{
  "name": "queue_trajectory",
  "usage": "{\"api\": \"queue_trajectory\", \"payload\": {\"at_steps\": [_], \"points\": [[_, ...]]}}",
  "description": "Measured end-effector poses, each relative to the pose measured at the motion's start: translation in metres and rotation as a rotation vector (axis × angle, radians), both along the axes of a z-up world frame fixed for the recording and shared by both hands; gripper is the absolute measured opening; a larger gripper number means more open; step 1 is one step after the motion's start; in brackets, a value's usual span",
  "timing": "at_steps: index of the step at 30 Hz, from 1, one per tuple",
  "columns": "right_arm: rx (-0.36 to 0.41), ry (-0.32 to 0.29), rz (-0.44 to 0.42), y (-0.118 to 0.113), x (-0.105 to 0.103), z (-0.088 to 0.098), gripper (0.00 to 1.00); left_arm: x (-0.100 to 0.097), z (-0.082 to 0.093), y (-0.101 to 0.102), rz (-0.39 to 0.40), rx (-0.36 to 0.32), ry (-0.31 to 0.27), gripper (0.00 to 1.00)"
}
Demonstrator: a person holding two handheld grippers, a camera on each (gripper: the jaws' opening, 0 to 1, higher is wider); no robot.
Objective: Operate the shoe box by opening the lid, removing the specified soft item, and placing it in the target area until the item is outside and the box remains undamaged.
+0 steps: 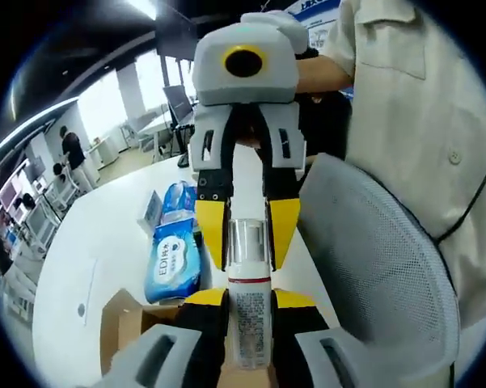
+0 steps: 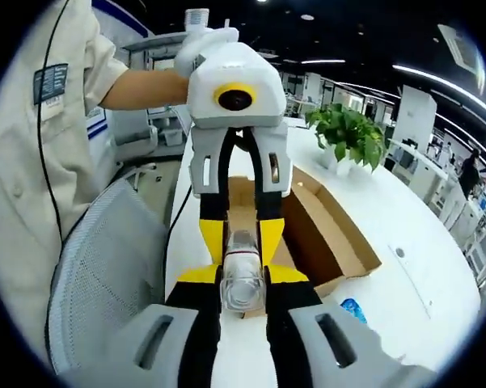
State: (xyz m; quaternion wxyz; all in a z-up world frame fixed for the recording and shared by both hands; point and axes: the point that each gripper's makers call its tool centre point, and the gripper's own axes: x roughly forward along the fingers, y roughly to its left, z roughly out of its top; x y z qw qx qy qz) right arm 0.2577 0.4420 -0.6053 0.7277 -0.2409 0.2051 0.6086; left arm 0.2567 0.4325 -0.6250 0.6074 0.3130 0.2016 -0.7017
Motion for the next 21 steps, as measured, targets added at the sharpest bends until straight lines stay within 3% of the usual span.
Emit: {"api": "queue_trajectory", "payload": {"at_steps": [13,16,21], "points": [[-0.128,-0.067,0.083,-0.021,0.016,0.016,0.17,0.021,0.014,-0.023,0.055,-0.083,-0.099,0.28],[-0.148,-0.074,0.098,-0.024,0.018,0.016,0.17,0.031,0.019,-0.021,0.103,-0.106,-0.119,0.31],[-0.186,-0.087,0.123,-0.032,0.024,0.017,0.17,0.039,0.022,-0.010,0.211,-0.141,-0.102,0.34]]}}
